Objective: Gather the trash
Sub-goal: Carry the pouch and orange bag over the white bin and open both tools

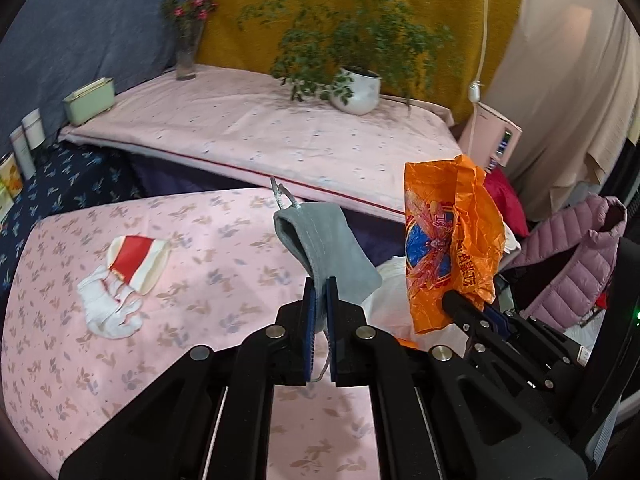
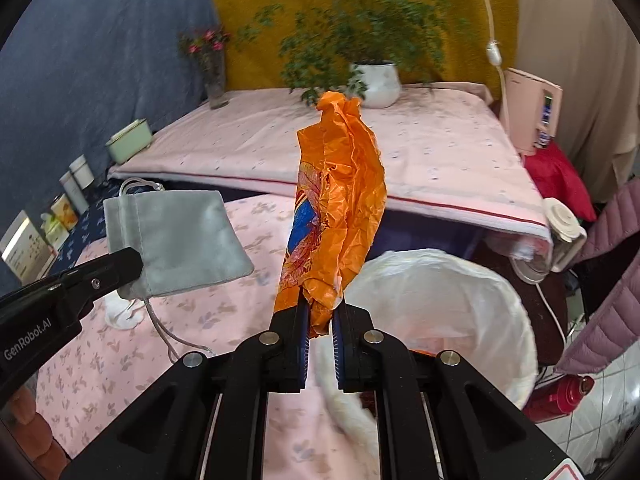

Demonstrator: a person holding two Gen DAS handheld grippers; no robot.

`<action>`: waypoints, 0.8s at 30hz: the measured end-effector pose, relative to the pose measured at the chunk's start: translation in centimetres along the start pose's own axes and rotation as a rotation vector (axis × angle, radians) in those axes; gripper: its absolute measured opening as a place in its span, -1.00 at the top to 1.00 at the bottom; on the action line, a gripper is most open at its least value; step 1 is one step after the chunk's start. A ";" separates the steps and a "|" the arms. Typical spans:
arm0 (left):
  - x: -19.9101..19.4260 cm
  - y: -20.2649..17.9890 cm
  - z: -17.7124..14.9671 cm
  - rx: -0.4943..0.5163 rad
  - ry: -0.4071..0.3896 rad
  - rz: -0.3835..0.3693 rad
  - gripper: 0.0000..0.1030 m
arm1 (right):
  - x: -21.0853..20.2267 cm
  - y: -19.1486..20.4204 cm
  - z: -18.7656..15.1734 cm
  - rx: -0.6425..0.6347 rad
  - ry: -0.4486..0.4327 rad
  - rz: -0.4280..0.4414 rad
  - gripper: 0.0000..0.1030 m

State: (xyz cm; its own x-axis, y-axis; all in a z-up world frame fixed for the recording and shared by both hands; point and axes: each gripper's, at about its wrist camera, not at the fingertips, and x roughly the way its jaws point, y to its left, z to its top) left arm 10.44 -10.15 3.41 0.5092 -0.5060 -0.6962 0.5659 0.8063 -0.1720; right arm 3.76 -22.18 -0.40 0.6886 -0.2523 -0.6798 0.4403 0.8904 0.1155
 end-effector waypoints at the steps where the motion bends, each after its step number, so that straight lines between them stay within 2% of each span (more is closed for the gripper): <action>1: 0.0 -0.8 0.0 0.012 -0.001 -0.007 0.91 | -0.3 -0.8 0.0 0.009 -0.005 -0.009 0.82; 13: 1.7 -8.3 -0.1 0.124 0.019 -0.078 0.91 | -1.9 -8.6 -0.8 0.099 -0.020 -0.089 0.82; 24: 3.5 -12.3 -0.4 0.176 0.041 -0.126 0.90 | -1.9 -12.2 -1.9 0.144 -0.004 -0.119 0.81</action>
State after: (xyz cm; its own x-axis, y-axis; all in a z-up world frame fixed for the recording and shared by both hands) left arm 5.01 -21.71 2.83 0.4025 -0.5833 -0.7055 0.7295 0.6700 -0.1378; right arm -3.99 -31.80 -1.90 0.6293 -0.3541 -0.6918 0.5962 0.7910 0.1374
